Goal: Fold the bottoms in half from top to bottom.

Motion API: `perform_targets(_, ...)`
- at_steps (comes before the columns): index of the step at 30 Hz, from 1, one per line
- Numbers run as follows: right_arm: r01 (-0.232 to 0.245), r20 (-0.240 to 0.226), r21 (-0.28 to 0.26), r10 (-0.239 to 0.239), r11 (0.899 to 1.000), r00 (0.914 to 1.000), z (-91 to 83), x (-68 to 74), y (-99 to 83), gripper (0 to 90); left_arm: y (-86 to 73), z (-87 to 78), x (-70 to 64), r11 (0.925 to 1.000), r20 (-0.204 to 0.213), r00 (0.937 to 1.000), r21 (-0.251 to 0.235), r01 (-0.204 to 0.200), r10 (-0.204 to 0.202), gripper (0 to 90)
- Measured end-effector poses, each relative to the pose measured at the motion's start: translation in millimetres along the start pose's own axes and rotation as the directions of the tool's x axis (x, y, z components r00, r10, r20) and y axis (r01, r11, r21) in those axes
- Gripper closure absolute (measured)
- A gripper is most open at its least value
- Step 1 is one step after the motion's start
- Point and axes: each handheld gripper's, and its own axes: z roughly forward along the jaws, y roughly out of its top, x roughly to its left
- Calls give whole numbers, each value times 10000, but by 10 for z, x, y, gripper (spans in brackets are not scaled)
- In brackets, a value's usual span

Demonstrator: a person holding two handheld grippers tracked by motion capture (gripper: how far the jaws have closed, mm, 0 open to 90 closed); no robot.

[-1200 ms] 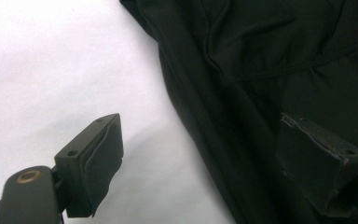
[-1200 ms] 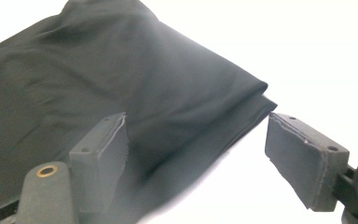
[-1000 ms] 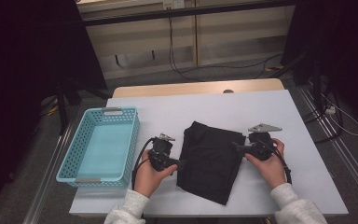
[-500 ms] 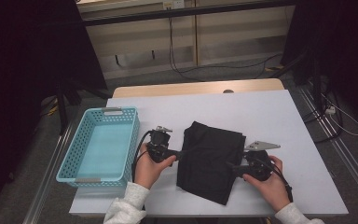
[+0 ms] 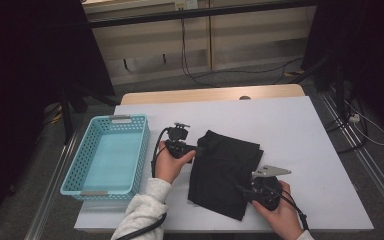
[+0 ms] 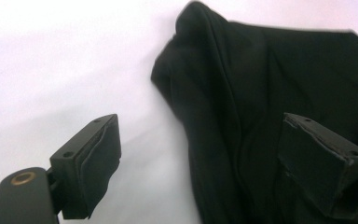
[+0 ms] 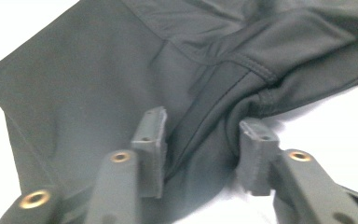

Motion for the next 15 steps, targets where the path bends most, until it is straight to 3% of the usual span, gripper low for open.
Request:
perform_targets(2, -158, -407, 44, 160, 9999, 9990, 5, -10, 5, 729, 73, 70, 8, 9999, -25, 9999, -32, 122, -123, 135)
perform_targets(3, -263, -605, 16, 263, 9997, 9978, 8, -16, 1, 744, 106, 103, 8, 9999, 2, 9999, -63, 149, -149, 134)
perform_targets(9, -85, -770, 23, 87, 10000, 9970, 6, -38, 8, 754, 238, 313, -11, 9992, -23, 9993, -139, 381, -381, 137)
perform_targets(11, -57, -796, 20, 58, 10000, 9968, 5, -40, 8, 754, 253, 393, -8, 9989, 2, 9989, 48, 470, -470, 148)
perform_targets(12, -38, -805, 20, 40, 10000, 9967, 5, -41, 7, 755, 252, 429, -12, 9993, -126, 9993, 115, 351, -349, 176)
perform_targets(14, -83, -858, 17, 84, 10000, 9963, 4, -49, 6, 754, 243, 488, -24, 9985, 341, 9982, 255, 486, -494, 226)
perform_targets(15, -96, -872, 18, 97, 10000, 9961, 3, -52, 5, 754, 244, 493, -53, 9991, 115, 9994, 282, 309, -313, 243)
